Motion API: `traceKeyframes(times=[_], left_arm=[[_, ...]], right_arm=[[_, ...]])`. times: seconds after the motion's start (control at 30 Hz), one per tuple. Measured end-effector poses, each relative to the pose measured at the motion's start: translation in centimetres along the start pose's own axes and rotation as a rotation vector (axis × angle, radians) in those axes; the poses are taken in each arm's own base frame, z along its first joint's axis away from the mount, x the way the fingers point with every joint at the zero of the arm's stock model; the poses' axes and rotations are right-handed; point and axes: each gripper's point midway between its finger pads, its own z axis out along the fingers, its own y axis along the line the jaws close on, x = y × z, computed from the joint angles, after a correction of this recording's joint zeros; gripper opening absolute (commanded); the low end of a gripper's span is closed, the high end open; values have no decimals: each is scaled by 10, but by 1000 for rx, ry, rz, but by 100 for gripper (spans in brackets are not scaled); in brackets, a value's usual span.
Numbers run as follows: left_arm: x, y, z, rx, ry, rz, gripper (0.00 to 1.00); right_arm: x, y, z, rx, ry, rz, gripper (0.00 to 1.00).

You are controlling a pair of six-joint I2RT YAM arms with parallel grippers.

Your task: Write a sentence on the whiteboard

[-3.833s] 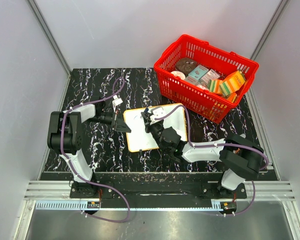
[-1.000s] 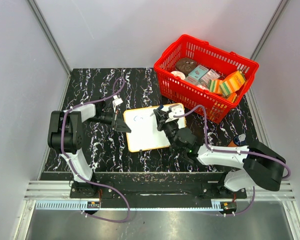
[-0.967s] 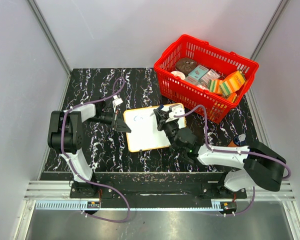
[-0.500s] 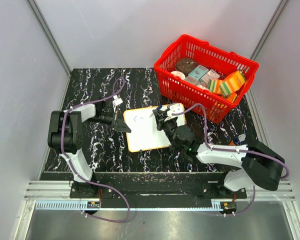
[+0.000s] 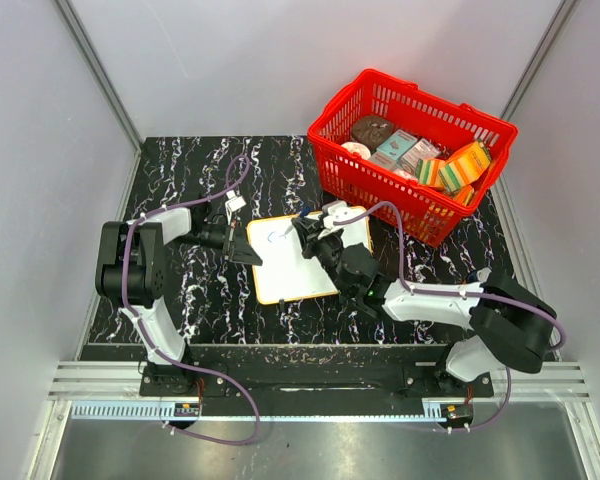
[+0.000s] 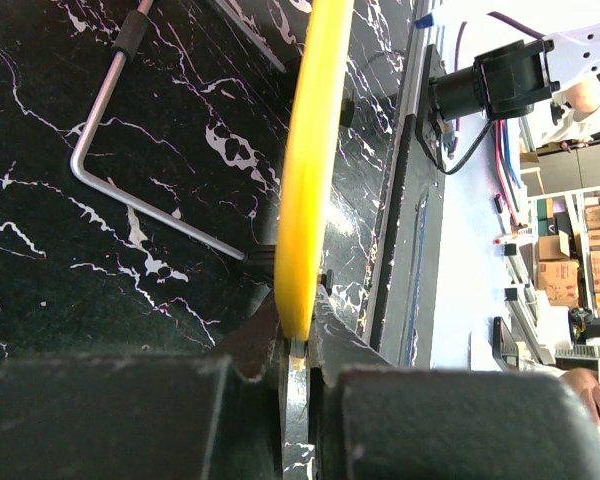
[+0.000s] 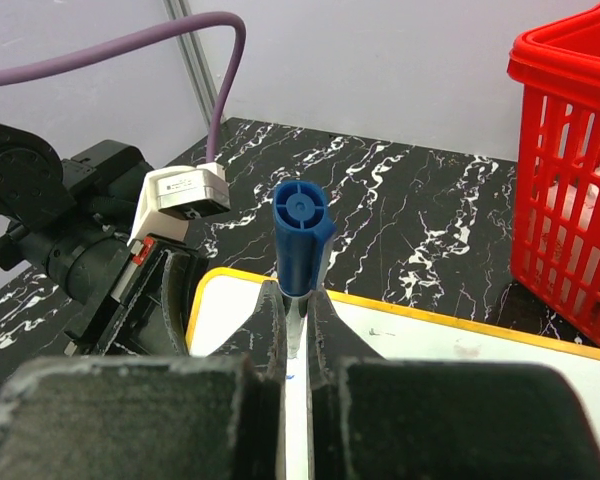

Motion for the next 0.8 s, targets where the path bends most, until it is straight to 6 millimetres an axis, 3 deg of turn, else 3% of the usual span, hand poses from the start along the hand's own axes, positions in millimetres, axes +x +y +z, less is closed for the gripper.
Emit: traceKeyframes(times=[0.33, 0.8], left_arm=[[0, 0, 0, 0, 0, 1, 0], [-1, 0, 0, 2, 3, 4, 0]], right_arm=[[18, 0, 3, 2, 36, -12, 0], [13, -4, 4, 32, 14, -1, 0]])
